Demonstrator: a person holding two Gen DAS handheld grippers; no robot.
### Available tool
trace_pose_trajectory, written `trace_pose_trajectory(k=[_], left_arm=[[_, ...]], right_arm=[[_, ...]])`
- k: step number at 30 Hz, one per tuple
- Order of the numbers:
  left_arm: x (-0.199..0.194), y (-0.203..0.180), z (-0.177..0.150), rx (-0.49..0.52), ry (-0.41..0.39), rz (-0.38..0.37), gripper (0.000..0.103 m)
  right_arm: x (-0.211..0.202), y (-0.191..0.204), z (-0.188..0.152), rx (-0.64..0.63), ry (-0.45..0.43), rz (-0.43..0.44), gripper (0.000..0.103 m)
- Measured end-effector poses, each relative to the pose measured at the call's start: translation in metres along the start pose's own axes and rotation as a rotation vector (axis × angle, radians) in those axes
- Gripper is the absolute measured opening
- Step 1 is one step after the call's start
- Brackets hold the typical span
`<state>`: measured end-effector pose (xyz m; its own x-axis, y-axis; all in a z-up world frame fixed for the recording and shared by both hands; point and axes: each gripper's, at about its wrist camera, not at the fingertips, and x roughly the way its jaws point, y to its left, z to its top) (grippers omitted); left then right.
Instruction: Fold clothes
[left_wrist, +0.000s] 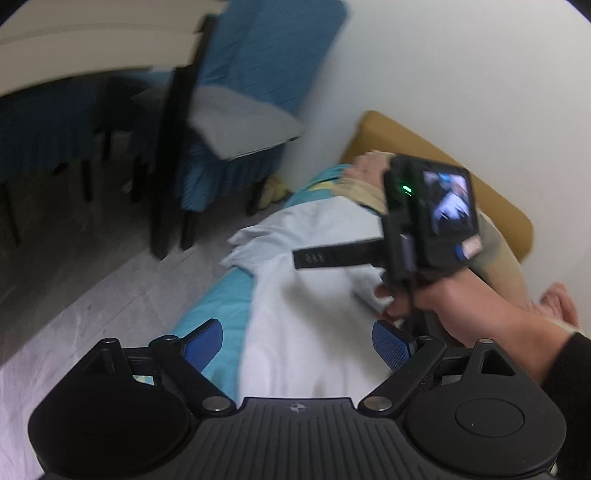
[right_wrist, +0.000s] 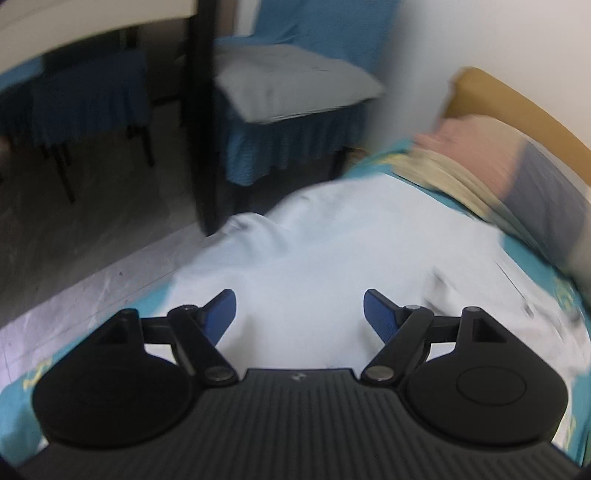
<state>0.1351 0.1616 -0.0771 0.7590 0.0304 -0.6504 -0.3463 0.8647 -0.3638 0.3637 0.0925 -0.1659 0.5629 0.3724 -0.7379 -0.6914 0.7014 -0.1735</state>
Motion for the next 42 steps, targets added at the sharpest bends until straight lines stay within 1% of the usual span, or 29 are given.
trace_pose_trajectory(k=[4, 7, 9, 12, 14, 15, 16, 18, 19, 21, 24, 26, 28, 30, 32, 33, 35, 38, 40, 41, 42], left_arm=[[0.015, 0.028, 0.003, -0.137, 0.046, 0.091, 0.090], [0.022, 0.042, 0.004, -0.209, 0.061, 0.140, 0.090], [0.023, 0.050, 0.006, -0.250, 0.058, 0.162, 0.090], [0.021, 0.058, 0.008, -0.289, 0.036, 0.199, 0.090], [0.019, 0.062, 0.008, -0.302, 0.027, 0.211, 0.090], [0.018, 0.063, 0.009, -0.309, 0.024, 0.216, 0.090], [0.016, 0.065, 0.009, -0.316, 0.021, 0.220, 0.090], [0.011, 0.068, 0.008, -0.341, 0.001, 0.220, 0.090], [0.009, 0.070, 0.008, -0.355, -0.011, 0.218, 0.090], [0.005, 0.071, 0.008, -0.359, -0.030, 0.220, 0.090], [0.001, 0.070, 0.011, -0.356, -0.055, 0.224, 0.090], [-0.002, 0.070, 0.012, -0.354, -0.072, 0.227, 0.090], [-0.005, 0.068, 0.013, -0.346, -0.090, 0.228, 0.090], [-0.007, 0.062, 0.013, -0.319, -0.101, 0.227, 0.090], [-0.006, 0.056, 0.011, -0.288, -0.093, 0.224, 0.090], [-0.005, 0.053, 0.011, -0.273, -0.089, 0.222, 0.090], [-0.004, 0.046, 0.009, -0.242, -0.082, 0.219, 0.090], [0.002, 0.033, 0.005, -0.175, -0.066, 0.219, 0.090], [0.009, 0.025, 0.002, -0.131, -0.054, 0.218, 0.090], [0.012, 0.021, 0.001, -0.112, -0.048, 0.215, 0.090], [0.016, 0.017, -0.001, -0.093, -0.041, 0.214, 0.090]], right_arm=[[0.046, 0.049, 0.027, -0.162, 0.078, 0.041, 0.078], [0.078, 0.090, 0.033, -0.322, 0.139, 0.066, 0.077], [0.096, 0.112, 0.032, -0.417, 0.167, 0.041, 0.077], [0.117, 0.129, 0.027, -0.495, 0.197, -0.010, 0.076], [0.125, 0.134, 0.023, -0.531, 0.184, -0.071, 0.067], [0.126, 0.134, 0.022, -0.530, 0.172, -0.099, 0.054], [0.126, 0.133, 0.023, -0.518, 0.158, -0.124, 0.035], [0.118, 0.125, 0.028, -0.434, 0.120, -0.140, 0.006], [0.110, 0.121, 0.031, -0.399, 0.084, -0.148, 0.007], [0.089, 0.114, 0.035, -0.354, -0.009, -0.173, 0.007], [0.045, 0.091, 0.043, -0.232, -0.156, -0.221, 0.006], [0.012, 0.071, 0.045, -0.150, -0.252, -0.282, 0.006], [-0.021, 0.041, 0.038, -0.023, -0.336, -0.357, 0.006], [-0.048, 0.006, 0.021, 0.112, -0.387, -0.446, 0.006], [-0.069, -0.028, -0.005, 0.233, -0.414, -0.550, 0.006], [-0.080, -0.045, -0.018, 0.294, -0.427, -0.601, 0.006], [-0.086, -0.083, -0.053, 0.430, -0.392, -0.685, 0.006], [-0.080, -0.135, -0.114, 0.615, -0.279, -0.725, 0.006], [-0.071, -0.158, -0.149, 0.699, -0.224, -0.678, 0.009], [-0.066, -0.168, -0.164, 0.736, -0.202, -0.627, 0.010], [-0.062, -0.175, -0.174, 0.764, -0.185, -0.576, 0.013]])
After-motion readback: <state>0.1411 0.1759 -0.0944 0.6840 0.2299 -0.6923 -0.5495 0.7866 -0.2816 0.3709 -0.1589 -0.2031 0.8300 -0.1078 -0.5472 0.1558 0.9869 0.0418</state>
